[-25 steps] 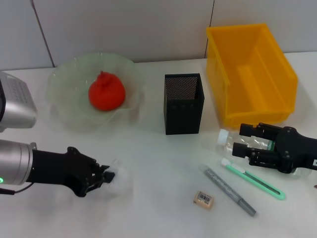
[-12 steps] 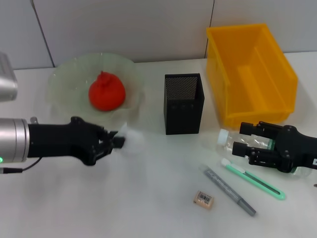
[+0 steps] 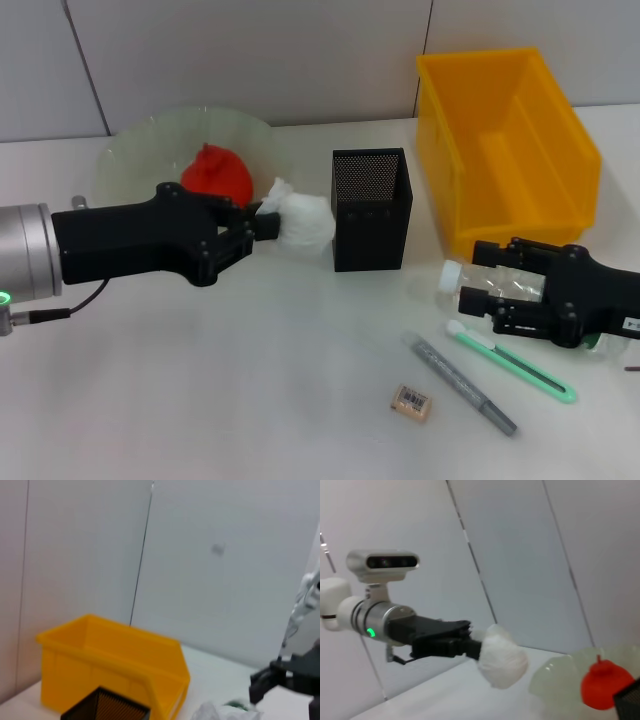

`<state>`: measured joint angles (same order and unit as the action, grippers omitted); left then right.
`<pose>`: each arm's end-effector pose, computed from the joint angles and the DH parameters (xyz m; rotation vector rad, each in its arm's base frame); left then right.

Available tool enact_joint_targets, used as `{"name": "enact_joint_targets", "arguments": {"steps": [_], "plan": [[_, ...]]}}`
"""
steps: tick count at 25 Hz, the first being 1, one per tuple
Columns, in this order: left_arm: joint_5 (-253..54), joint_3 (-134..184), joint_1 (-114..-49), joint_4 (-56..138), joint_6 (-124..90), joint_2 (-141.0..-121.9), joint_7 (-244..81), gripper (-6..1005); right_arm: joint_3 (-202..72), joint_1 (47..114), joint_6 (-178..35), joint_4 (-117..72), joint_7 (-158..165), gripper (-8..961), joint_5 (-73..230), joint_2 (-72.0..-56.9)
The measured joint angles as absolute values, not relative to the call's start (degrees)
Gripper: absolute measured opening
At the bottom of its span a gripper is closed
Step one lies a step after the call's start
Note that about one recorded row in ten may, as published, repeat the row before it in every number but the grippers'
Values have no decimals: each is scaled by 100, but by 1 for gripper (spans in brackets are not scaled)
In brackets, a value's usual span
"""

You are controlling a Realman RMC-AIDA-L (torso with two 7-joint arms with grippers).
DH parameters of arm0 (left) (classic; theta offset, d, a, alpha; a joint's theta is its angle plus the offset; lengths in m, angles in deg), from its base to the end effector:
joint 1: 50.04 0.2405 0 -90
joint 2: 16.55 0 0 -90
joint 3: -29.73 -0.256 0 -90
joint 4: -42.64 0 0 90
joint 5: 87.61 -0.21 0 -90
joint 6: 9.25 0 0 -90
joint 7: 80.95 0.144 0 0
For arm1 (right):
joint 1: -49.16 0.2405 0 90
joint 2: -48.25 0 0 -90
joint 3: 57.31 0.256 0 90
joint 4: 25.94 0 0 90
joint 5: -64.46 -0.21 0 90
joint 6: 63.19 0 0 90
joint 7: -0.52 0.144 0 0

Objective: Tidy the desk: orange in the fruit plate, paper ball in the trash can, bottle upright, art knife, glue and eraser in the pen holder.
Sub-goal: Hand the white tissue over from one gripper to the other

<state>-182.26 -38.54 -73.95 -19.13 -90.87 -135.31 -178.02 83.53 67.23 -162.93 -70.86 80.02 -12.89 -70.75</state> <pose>-0.1792 0.3382 0.0085 -2.7829 -0.4777 -0.7676 0.2844 0.2782 0.0395 -2.5853 0.6381 0.9473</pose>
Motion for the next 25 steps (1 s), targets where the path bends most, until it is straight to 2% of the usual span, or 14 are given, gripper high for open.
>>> {"name": "enact_joint_targets", "arguments": {"steps": [25], "plan": [[-17497, -4549, -7459, -1988, -9204, -13525, -17776, 78, 8341, 7105, -16683, -6997, 7560, 741, -1684, -7089]]}}
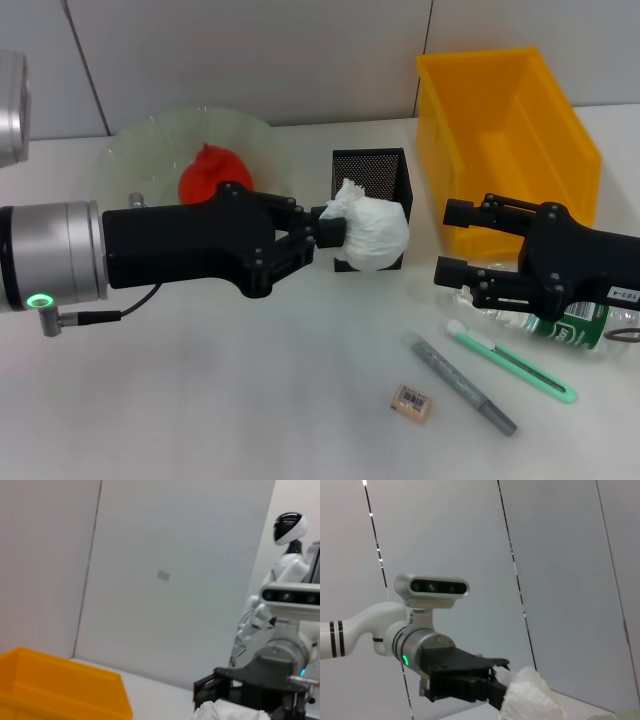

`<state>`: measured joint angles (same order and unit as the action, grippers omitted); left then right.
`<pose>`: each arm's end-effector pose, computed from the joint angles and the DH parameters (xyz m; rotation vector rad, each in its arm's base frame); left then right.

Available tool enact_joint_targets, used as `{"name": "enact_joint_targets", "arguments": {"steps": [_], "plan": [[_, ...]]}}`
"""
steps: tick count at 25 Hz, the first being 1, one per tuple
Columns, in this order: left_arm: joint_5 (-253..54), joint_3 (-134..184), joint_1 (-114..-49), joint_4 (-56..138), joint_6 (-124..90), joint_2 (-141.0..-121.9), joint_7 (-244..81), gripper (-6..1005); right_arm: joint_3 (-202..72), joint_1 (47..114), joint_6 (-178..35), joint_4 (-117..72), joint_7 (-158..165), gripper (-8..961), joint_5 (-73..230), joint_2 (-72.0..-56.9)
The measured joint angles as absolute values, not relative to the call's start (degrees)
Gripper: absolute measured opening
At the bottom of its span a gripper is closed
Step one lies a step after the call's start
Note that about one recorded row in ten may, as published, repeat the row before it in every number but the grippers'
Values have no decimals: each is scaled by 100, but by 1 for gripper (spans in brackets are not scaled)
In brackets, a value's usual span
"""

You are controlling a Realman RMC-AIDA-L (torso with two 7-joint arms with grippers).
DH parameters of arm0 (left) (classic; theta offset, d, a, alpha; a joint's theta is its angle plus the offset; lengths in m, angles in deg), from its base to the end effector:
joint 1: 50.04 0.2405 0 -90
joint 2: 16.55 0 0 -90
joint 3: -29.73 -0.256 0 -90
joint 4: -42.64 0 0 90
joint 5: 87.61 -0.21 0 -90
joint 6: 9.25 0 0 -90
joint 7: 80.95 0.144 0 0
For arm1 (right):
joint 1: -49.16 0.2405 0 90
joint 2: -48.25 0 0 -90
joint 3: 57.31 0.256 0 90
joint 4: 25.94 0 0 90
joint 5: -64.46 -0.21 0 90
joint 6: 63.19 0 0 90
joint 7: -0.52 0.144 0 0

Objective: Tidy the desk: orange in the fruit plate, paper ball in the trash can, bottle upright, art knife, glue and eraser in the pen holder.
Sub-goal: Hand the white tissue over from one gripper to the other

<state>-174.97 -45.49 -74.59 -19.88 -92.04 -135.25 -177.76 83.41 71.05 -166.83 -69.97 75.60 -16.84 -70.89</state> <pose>-0.1485 0.3262 -0.0053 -2.8806 -0.4002 -0.9051 0.2547 0.2908 0.0430 -2.6153 0.4122 1.0803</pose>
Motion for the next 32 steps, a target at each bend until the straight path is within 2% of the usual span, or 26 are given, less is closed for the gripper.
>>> {"name": "enact_joint_targets", "arguments": {"steps": [32], "plan": [[-17402, -4755, -7485, -2169, -9275, -13528, -17792, 57, 8323, 7407, -16747, -6709, 7548, 732, -1683, -7102]]}}
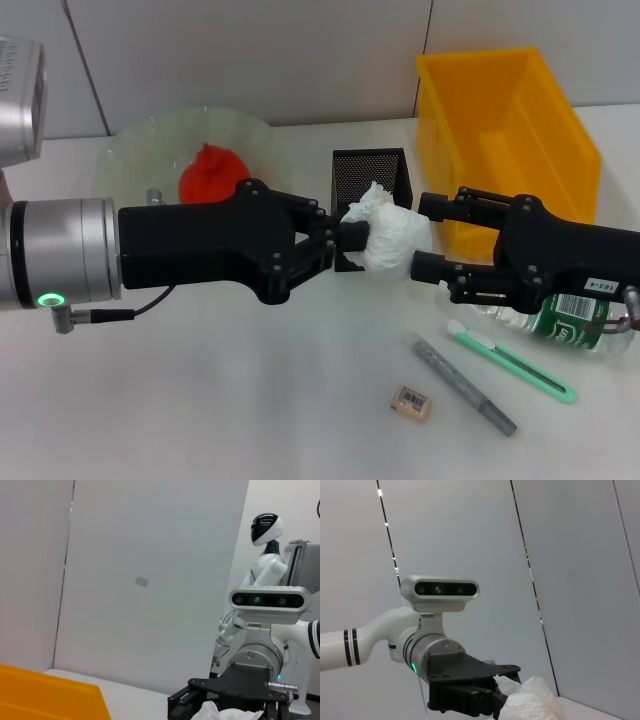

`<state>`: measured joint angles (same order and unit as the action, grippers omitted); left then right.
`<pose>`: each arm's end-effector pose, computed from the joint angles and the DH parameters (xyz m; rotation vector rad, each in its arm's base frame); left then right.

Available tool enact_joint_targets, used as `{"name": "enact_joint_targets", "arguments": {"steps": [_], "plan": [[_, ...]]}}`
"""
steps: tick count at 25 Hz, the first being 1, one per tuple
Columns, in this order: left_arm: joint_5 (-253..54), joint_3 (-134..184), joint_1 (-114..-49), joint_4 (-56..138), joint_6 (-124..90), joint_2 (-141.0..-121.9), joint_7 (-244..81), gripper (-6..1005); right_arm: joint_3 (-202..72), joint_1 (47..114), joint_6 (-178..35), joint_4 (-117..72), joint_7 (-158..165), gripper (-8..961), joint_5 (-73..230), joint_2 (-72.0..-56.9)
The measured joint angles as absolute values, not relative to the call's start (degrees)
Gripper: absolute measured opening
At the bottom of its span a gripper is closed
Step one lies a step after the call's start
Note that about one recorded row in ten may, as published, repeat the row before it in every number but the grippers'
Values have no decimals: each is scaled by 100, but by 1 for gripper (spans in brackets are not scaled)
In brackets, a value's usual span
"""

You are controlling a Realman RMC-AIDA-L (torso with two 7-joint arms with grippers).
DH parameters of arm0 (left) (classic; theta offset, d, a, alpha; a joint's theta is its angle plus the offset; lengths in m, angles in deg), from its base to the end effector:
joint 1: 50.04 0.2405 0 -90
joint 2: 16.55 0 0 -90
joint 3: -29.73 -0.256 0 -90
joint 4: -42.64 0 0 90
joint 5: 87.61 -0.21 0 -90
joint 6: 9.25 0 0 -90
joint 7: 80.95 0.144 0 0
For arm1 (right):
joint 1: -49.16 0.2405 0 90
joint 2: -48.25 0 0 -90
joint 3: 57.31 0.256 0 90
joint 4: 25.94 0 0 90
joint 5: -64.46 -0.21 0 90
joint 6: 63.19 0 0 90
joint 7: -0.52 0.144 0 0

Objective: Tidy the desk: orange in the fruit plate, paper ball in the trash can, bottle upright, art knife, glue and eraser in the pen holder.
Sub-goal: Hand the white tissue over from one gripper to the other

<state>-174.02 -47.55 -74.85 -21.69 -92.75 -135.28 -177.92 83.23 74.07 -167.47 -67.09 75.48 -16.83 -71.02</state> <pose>-0.1363 0.3210 -0.0078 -2.9232 -0.3382 -0.9213 0.2411 0.2987 0.0344 -2.6504 0.3983 1.1407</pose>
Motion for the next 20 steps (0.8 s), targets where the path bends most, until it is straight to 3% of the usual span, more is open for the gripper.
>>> {"name": "enact_joint_targets", "arguments": {"steps": [20], "plan": [[-17399, -4774, -7491, -2116, -9253, -13532, -17782, 45, 8323, 7412, -16877, -6654, 7554, 727, -1683, -7111]]}}
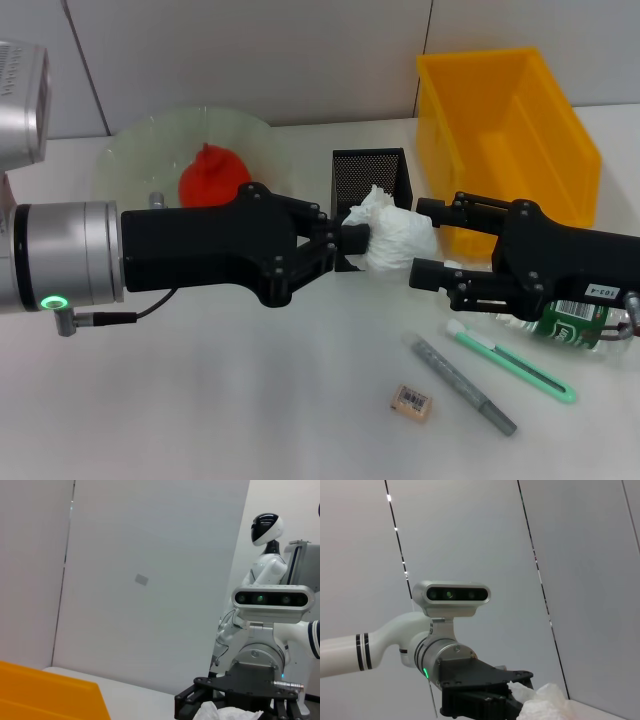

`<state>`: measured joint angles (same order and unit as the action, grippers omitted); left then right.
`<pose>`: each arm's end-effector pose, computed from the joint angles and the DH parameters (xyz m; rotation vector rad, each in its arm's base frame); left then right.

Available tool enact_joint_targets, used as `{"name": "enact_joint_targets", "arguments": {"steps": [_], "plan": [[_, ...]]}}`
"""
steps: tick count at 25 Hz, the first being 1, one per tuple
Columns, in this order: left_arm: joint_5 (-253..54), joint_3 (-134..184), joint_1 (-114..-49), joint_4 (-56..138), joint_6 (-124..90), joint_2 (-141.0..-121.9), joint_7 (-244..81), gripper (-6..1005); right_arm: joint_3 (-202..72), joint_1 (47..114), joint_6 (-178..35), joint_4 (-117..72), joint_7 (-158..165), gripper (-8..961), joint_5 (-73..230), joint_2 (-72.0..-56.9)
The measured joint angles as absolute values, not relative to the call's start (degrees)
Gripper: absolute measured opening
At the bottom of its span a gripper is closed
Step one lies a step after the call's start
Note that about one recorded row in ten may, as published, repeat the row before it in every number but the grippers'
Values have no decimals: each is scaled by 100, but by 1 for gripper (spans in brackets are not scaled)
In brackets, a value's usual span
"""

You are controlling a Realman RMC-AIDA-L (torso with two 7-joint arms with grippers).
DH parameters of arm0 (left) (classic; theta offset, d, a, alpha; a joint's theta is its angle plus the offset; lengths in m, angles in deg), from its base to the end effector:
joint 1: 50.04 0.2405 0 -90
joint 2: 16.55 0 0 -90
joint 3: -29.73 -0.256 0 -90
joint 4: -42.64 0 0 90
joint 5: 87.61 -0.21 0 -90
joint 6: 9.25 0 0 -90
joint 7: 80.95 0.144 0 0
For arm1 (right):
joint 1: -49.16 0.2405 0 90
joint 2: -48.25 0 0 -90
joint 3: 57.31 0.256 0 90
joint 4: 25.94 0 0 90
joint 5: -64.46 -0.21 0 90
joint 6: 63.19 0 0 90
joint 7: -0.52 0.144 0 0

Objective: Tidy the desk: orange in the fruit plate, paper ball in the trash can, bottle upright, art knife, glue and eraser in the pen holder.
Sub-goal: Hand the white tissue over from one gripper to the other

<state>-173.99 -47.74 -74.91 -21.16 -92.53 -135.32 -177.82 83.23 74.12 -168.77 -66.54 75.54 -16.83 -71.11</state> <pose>-0.1374 0.3211 -0.0097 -2.9240 -0.3488 -0.9201 0.2396 0.2953 0.0329 -2.6653 0.3997 1.1684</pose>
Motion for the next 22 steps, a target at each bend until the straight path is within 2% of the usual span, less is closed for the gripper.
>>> {"name": "enact_joint_targets", "arguments": {"steps": [13, 19, 20, 22], "plan": [[-17399, -4802, -7491, -2113, -9266, -13528, -17784, 43, 8323, 7412, -16877, -6645, 7622, 723, -1683, -7119], [-17386, -4895, -7505, -2120, -9231, -13522, -17776, 43, 8324, 7423, -16890, -6645, 7624, 540, -1683, -7119], [-17386, -4897, -7507, -2120, -9230, -13522, -17776, 43, 8323, 7424, -16893, -6645, 7624, 473, -1683, -7119], [-17377, -4902, -7513, -2111, -9227, -13524, -17773, 42, 8324, 7421, -16929, -6645, 7606, 472, -1683, -7119]]}}
